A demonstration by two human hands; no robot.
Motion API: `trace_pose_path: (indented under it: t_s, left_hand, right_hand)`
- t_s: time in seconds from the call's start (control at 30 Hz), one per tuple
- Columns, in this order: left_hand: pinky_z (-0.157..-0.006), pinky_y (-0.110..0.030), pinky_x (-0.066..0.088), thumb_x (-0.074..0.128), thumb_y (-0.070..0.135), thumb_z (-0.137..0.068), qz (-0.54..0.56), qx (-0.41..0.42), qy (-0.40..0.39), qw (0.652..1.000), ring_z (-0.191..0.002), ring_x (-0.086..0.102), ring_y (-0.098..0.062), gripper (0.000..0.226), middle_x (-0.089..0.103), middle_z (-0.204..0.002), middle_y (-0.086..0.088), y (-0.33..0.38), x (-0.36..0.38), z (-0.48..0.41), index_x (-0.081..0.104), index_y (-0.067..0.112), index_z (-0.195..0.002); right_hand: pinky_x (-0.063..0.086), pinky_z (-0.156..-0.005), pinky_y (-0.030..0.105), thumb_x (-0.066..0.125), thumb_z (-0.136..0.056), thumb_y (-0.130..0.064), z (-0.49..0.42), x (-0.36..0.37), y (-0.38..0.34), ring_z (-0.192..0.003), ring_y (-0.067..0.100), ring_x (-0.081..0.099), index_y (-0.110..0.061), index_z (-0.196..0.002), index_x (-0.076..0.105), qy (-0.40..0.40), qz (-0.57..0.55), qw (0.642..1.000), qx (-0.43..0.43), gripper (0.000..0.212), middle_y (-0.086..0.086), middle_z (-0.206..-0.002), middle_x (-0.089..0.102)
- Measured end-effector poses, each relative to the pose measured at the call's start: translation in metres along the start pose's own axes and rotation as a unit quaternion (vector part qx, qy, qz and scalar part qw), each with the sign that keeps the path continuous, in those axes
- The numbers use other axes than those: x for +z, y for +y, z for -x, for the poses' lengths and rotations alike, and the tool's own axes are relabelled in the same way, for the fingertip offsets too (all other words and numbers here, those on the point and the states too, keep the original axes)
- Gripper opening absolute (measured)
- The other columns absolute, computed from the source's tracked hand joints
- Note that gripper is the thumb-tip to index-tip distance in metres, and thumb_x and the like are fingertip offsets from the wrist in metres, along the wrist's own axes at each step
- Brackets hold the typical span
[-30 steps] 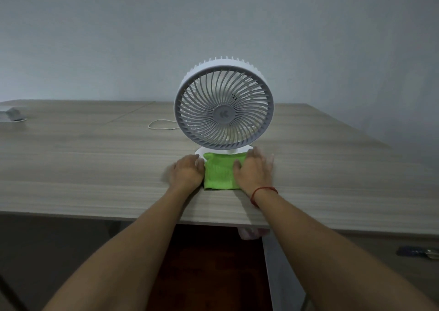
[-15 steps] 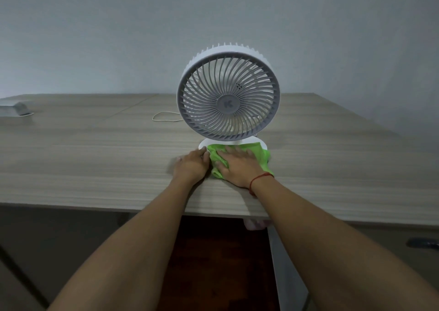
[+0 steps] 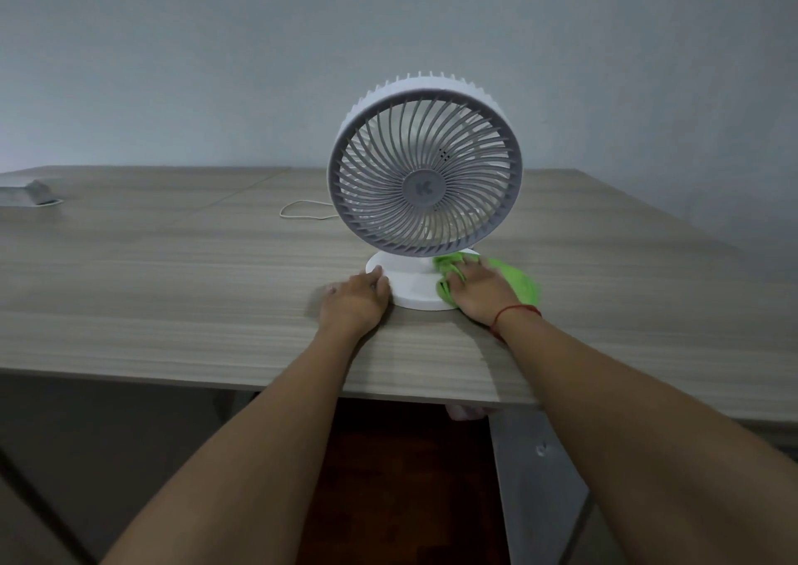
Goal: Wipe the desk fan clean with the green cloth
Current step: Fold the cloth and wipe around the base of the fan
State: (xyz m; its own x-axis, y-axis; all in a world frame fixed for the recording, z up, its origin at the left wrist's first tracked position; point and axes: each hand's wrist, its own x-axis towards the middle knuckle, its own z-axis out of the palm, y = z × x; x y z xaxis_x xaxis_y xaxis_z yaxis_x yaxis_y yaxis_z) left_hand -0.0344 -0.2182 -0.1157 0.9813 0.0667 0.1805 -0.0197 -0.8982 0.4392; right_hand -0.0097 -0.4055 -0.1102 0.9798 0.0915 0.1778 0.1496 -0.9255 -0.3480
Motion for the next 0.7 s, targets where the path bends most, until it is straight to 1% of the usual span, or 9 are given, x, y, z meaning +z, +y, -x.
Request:
trace_pose_path:
  t_s: [0.1, 0.13, 0.2, 0.27, 0.37, 0.43, 0.53, 0.6, 0.7]
  left_hand:
    - [-0.115, -0.047, 0.026, 0.020, 0.036, -0.101, -0.031, 0.010, -0.010, 0.999, -0.137, 0.039, -0.030, 0.051, 0.041, -0.151, -0.012, 0.000, 0.003, -0.001, 0.032, 0.024, -0.150]
    - [-0.116, -0.049, 0.023, 0.018, 0.037, -0.101, -0.042, 0.017, -0.011, 0.999, -0.141, 0.033, -0.028, 0.052, 0.036, -0.154, -0.011, -0.001, 0.005, -0.002, 0.028, 0.023, -0.150]
    - [-0.119, -0.051, 0.012, 0.014, 0.039, -0.101, -0.054, 0.027, -0.014, 0.998, -0.150, 0.016, -0.025, 0.055, 0.017, -0.163, -0.010, -0.002, 0.009, -0.003, 0.020, 0.022, -0.153]
    - [-0.122, -0.049, 0.006, 0.012, 0.040, -0.101, -0.061, 0.038, -0.016, 0.997, -0.153, 0.004, -0.023, 0.057, 0.004, -0.165, -0.006, -0.003, 0.010, -0.003, 0.014, 0.019, -0.155]
    - [-0.123, -0.044, 0.007, 0.013, 0.035, -0.103, -0.069, 0.061, -0.008, 0.996, -0.153, 0.006, -0.021, 0.057, 0.007, -0.165, -0.006, -0.001, 0.010, -0.001, 0.014, 0.011, -0.155]
    - [-0.123, -0.041, 0.008, 0.014, 0.033, -0.103, -0.071, 0.066, -0.011, 0.995, -0.153, 0.009, -0.021, 0.057, 0.011, -0.165, -0.007, 0.001, 0.010, -0.002, 0.015, 0.008, -0.154]
    - [-0.123, -0.039, 0.009, 0.014, 0.032, -0.103, -0.071, 0.072, -0.014, 0.995, -0.153, 0.011, -0.020, 0.056, 0.013, -0.164, -0.009, 0.001, 0.011, -0.004, 0.016, 0.006, -0.153]
    - [-0.123, -0.039, 0.009, 0.014, 0.032, -0.103, -0.068, 0.073, -0.020, 0.995, -0.153, 0.010, -0.021, 0.056, 0.013, -0.164, -0.009, 0.000, 0.011, -0.005, 0.016, 0.006, -0.153]
    - [-0.123, -0.039, 0.008, 0.014, 0.032, -0.103, -0.062, 0.073, -0.027, 0.995, -0.153, 0.010, -0.021, 0.056, 0.013, -0.164, -0.010, 0.000, 0.011, -0.005, 0.016, 0.006, -0.153]
  right_hand:
    - [0.025, -0.112, 0.043, 0.028, -0.099, -0.032, 0.008, 0.001, -0.010, -0.137, 0.029, 0.033, -0.013, -0.134, 0.048, 0.008, 0.019, 0.999, -0.034, 0.045, 0.008, -0.148, 0.043]
    - [0.022, -0.114, 0.043, 0.029, -0.100, -0.033, 0.011, 0.001, -0.012, -0.141, 0.028, 0.031, -0.014, -0.138, 0.045, 0.005, 0.022, 0.999, -0.050, 0.046, 0.007, -0.151, 0.039]
    - [0.017, -0.119, 0.042, 0.030, -0.101, -0.033, 0.017, 0.000, -0.015, -0.145, 0.026, 0.026, -0.016, -0.144, 0.039, -0.004, 0.022, 0.996, -0.082, 0.047, 0.004, -0.156, 0.034]
    - [0.015, -0.121, 0.037, 0.031, -0.101, -0.033, 0.023, -0.001, -0.014, -0.146, 0.023, 0.025, -0.017, -0.145, 0.037, -0.014, 0.009, 0.994, -0.109, 0.048, 0.003, -0.156, 0.033]
    - [0.012, -0.121, 0.029, 0.035, -0.100, -0.031, 0.029, -0.006, -0.003, -0.147, 0.019, 0.024, -0.016, -0.145, 0.037, -0.037, -0.034, 0.990, -0.128, 0.047, 0.002, -0.156, 0.034]
    - [0.012, -0.120, 0.028, 0.035, -0.101, -0.029, 0.030, -0.012, 0.007, -0.147, 0.019, 0.022, -0.015, -0.145, 0.037, -0.036, -0.060, 0.992, -0.105, 0.047, 0.004, -0.156, 0.033]
    - [0.015, -0.118, 0.031, 0.031, -0.102, -0.026, 0.025, -0.017, 0.014, -0.148, 0.027, 0.019, -0.007, -0.143, 0.038, -0.019, -0.068, 0.997, -0.040, 0.046, 0.011, -0.156, 0.032]
    - [0.020, -0.118, 0.036, 0.028, -0.102, -0.024, 0.017, -0.013, 0.011, -0.143, 0.034, 0.024, -0.002, -0.135, 0.046, -0.020, -0.046, 0.999, -0.018, 0.044, 0.016, -0.151, 0.038]
    - [0.028, -0.113, 0.043, 0.027, -0.100, -0.025, 0.007, -0.004, 0.002, -0.134, 0.036, 0.034, -0.004, -0.124, 0.054, -0.006, -0.025, 1.000, 0.007, 0.042, 0.016, -0.142, 0.047]
